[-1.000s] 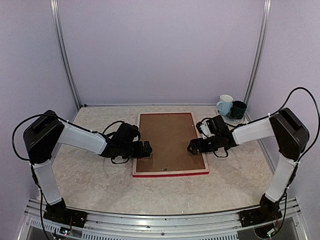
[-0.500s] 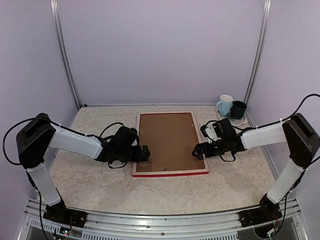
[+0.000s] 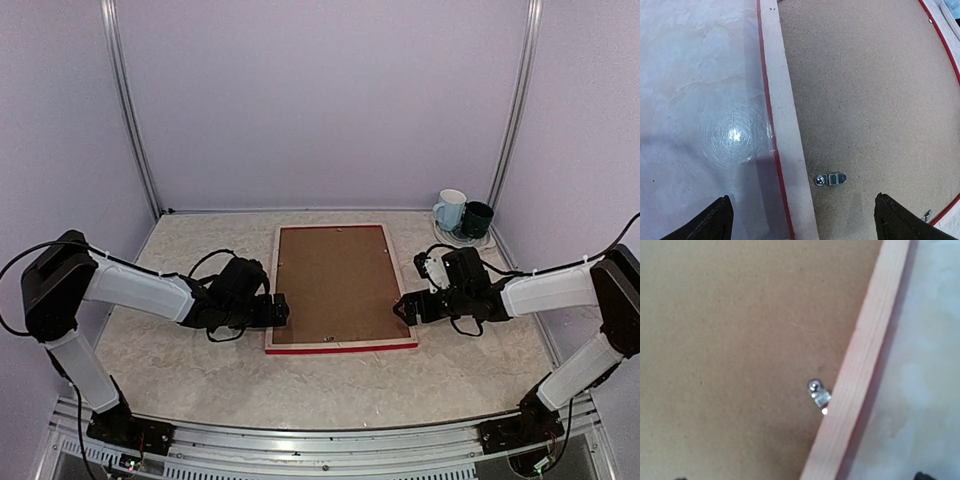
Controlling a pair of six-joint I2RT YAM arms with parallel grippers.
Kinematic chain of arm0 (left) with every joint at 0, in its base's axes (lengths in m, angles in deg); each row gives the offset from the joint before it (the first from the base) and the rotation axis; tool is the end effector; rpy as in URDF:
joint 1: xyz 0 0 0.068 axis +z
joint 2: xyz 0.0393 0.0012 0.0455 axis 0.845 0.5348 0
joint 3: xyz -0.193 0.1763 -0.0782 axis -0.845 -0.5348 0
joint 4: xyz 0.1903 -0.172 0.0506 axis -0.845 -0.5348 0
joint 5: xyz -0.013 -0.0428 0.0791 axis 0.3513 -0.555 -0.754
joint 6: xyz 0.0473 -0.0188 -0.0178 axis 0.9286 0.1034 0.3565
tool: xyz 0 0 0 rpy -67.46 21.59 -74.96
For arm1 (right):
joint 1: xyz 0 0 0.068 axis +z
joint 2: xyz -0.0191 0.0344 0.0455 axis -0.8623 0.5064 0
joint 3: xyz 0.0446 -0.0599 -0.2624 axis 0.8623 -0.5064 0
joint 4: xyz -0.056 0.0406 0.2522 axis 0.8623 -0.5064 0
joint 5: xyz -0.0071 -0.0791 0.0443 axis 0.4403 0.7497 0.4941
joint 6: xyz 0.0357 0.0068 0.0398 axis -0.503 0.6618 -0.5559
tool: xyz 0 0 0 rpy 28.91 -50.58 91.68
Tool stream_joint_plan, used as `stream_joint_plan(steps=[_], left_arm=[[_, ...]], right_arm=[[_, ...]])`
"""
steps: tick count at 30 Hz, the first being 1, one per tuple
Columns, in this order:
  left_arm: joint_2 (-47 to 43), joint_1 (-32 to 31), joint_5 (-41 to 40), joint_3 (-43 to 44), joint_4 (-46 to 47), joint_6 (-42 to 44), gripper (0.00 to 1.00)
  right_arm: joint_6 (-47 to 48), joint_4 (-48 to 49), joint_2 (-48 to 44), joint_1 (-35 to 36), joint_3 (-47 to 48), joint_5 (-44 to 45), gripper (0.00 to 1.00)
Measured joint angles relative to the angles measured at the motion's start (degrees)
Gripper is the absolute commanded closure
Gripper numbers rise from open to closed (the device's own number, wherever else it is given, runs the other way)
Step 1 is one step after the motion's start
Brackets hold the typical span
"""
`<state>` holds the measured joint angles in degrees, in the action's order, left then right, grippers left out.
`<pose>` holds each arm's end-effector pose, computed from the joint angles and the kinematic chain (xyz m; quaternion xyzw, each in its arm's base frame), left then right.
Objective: Put the photo into the frame
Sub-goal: Place the photo frame at the center of the board, then press the fastener onto the backboard.
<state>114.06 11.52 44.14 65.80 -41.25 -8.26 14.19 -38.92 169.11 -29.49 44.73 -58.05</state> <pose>0.2314 -0.2294 0.1436 0.0189 0.9297 -0.1601 0.3313 0.2419 0.1458 0.1533 -0.1258 0.9091 0.2159 0.3334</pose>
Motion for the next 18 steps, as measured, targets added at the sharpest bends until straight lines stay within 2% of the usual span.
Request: stream_joint_plan(steps=[18], left_arm=[[5.0,2.6,-1.4,3.6,-1.0,-0.9,0.08]], right_arm=[[-1.1,3.4,1.4,0.0,-0.8,1.2,0.03]])
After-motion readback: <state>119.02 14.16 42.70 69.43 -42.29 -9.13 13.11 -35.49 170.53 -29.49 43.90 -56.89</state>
